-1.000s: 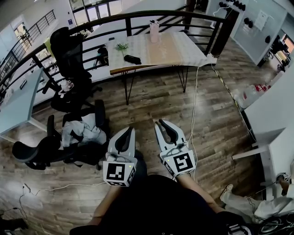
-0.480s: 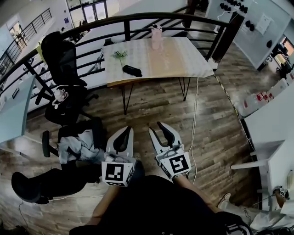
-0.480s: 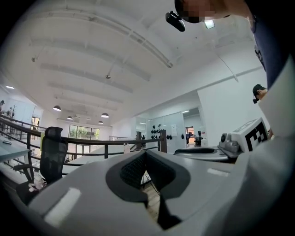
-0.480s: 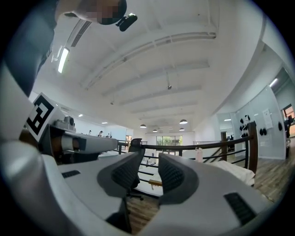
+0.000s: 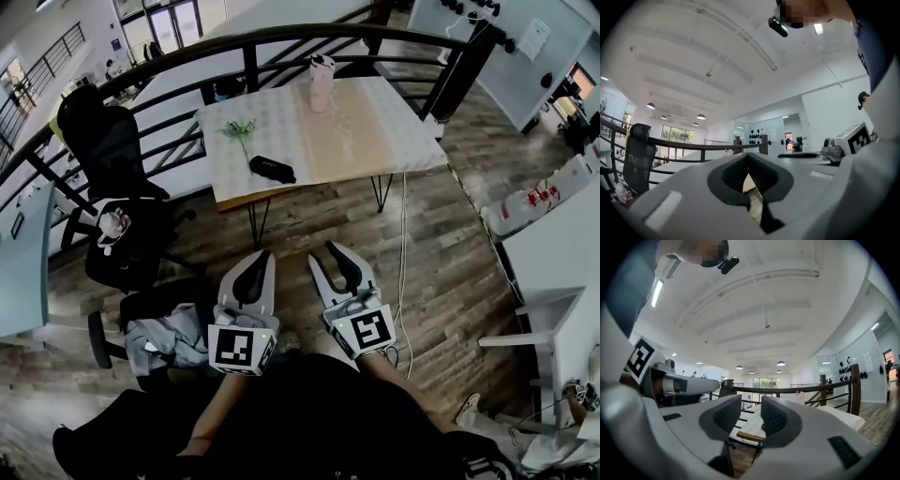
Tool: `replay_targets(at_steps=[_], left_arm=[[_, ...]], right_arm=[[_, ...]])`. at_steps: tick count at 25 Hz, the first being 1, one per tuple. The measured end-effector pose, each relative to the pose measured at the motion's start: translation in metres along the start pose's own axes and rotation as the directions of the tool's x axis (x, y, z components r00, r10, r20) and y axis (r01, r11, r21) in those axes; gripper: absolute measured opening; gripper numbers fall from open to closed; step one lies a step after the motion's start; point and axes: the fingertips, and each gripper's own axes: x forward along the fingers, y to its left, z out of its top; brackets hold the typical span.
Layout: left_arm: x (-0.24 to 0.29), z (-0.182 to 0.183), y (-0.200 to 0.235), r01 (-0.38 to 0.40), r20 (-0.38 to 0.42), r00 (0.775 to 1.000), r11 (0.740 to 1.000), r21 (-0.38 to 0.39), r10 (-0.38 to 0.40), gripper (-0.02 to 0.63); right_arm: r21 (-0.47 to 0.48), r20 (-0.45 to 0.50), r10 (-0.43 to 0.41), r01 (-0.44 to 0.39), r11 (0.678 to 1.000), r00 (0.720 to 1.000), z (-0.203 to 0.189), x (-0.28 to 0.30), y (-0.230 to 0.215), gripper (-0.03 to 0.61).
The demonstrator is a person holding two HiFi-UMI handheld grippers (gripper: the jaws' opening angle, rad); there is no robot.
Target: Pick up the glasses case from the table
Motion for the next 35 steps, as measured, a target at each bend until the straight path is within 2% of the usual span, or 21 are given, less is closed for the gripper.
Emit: replay_targets(at_steps=[5, 11, 20, 30, 35], left_arm=[[0.014, -0.012, 0.018, 0.022, -0.02, 1.0, 0.999, -0.025, -0.022, 0.012], [0.017, -0.018, 0.043, -0.029, -0.036, 0.999, 0.997, -0.069, 0.027, 0.012], [0.027, -0.028, 0.058, -0.049, -0.037, 0.998, 0.997, -0.065, 0.047, 0.012], [0.117, -0.019, 0.099, -0.07, 0.012, 0.997, 0.997, -0.027, 0.07, 0.012], [0.18, -0.017, 0.125, -0.081, 0.019, 0.996, 0.996, -0.028, 0.082, 0.012]], right_arm=[[0.015, -0.034, -0.028, 0.029, 0.999, 0.999, -0.013, 0.02, -0.009, 0.098], [0.012, -0.052, 0.003, -0.002, 1.0, 0.999, -0.015, 0.042, -0.005, 0.098], [0.025, -0.039, 0.033, -0.032, 0.999, 0.999, -0.028, 0.07, -0.015, 0.098], [-0.004, 0.012, 0.091, -0.091, 0.996, 0.996, -0.024, 0.17, -0.077, 0.098], [0.004, -0.015, 0.14, -0.14, 0.99, 0.99, -0.03, 0.229, -0.115, 0.098]])
